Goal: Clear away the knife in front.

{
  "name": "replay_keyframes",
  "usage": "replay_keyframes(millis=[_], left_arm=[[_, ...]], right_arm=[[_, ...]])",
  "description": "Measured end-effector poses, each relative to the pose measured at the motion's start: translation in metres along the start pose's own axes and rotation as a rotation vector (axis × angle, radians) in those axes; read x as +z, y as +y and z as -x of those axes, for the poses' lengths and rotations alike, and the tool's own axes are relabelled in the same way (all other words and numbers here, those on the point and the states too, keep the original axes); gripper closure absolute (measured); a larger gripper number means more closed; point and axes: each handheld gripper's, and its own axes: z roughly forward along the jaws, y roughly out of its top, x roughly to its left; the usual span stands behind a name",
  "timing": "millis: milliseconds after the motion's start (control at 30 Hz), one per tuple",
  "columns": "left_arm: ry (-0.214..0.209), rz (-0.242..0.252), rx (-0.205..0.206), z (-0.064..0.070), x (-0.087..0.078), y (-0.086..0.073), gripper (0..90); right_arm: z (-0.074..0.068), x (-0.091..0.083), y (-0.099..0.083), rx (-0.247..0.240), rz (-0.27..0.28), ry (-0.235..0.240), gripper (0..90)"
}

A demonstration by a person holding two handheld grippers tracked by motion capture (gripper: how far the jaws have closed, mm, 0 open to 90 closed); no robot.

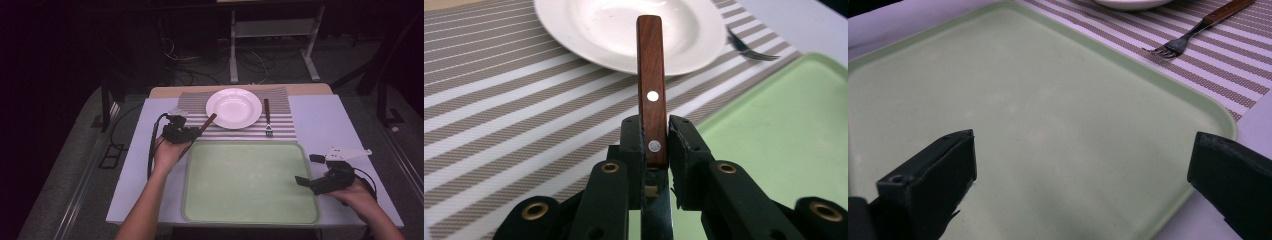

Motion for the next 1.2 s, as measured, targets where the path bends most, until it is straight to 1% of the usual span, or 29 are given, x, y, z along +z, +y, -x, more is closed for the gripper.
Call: replay_keyframes(millis=[100, 133, 167, 300, 400, 433, 467, 600, 633, 667, 700, 833, 900, 1000, 1067, 1100, 1200], left_arm=[[-0.013, -0.002, 0.011, 0.007, -0.004, -0.002, 77.2], [-0.021, 0.006, 0.005, 0.01, -0.005, -0.003, 77.2], [-0.033, 0.007, 0.007, 0.012, -0.006, -0.004, 77.2], [-0.053, 0.01, 0.018, 0.026, -0.009, -0.009, 77.2], [-0.057, 0.014, 0.028, 0.036, -0.011, -0.013, 77.2], [-0.056, 0.014, 0.034, 0.042, -0.013, -0.017, 77.2], [-0.056, 0.014, 0.034, 0.042, -0.013, -0.017, 77.2], [-0.057, 0.011, 0.034, 0.052, -0.013, -0.028, 77.2], [-0.061, 0.008, 0.036, 0.056, -0.013, -0.033, 77.1], [-0.061, 0.008, 0.036, 0.056, -0.013, -0.033, 77.1], [-0.057, 0.003, 0.044, 0.058, -0.013, -0.035, 77.1], [-0.059, 0.002, 0.034, 0.065, -0.015, -0.046, 77.1], [-0.074, 0.0, 0.02, 0.066, -0.015, -0.051, 77.1], [-0.065, -0.038, 0.035, 0.068, -0.009, -0.055, 77.1], [-0.073, -0.065, 0.029, 0.069, -0.002, -0.057, 77.1], [-0.072, -0.077, 0.033, 0.07, 0.0, -0.058, 77.1], [-0.072, -0.096, 0.029, 0.071, 0.006, -0.06, 77.1]], right_arm=[[0.0, -0.001, 0.0, 0.003, 0.005, 0.001, 0.0], [0.0, -0.001, 0.0, 0.003, 0.003, 0.0, 0.0], [0.0, -0.001, 0.0, 0.002, 0.002, -0.001, 0.0], [-0.001, -0.001, 0.0, 0.001, 0.001, 0.0, 0.0], [-0.002, -0.001, 0.0, 0.0, 0.001, 0.002, 0.0], [-0.002, -0.001, 0.0, 0.0, 0.001, 0.002, 0.0], [-0.002, -0.001, 0.0, 0.0, 0.001, 0.002, 0.0], [-0.002, -0.001, 0.0, 0.0, 0.003, 0.002, 0.0], [-0.002, -0.001, 0.0, 0.0, 0.001, 0.004, 0.0], [-0.002, -0.001, 0.0, 0.0, 0.001, 0.004, 0.0], [-0.002, -0.001, 0.0, 0.0, 0.0, 0.004, 0.0], [-0.003, 0.0, -0.001, -0.002, -0.001, 0.003, 0.0], [-0.002, 0.0, -0.001, -0.004, -0.001, 0.002, 0.0], [-0.003, 0.001, -0.001, -0.006, -0.004, 0.005, 0.0], [-0.003, 0.002, -0.001, -0.01, -0.006, 0.008, 0.0], [-0.003, 0.002, -0.001, -0.009, -0.008, 0.009, 0.0], [-0.003, 0.002, -0.001, -0.012, -0.01, 0.01, 0.0]])
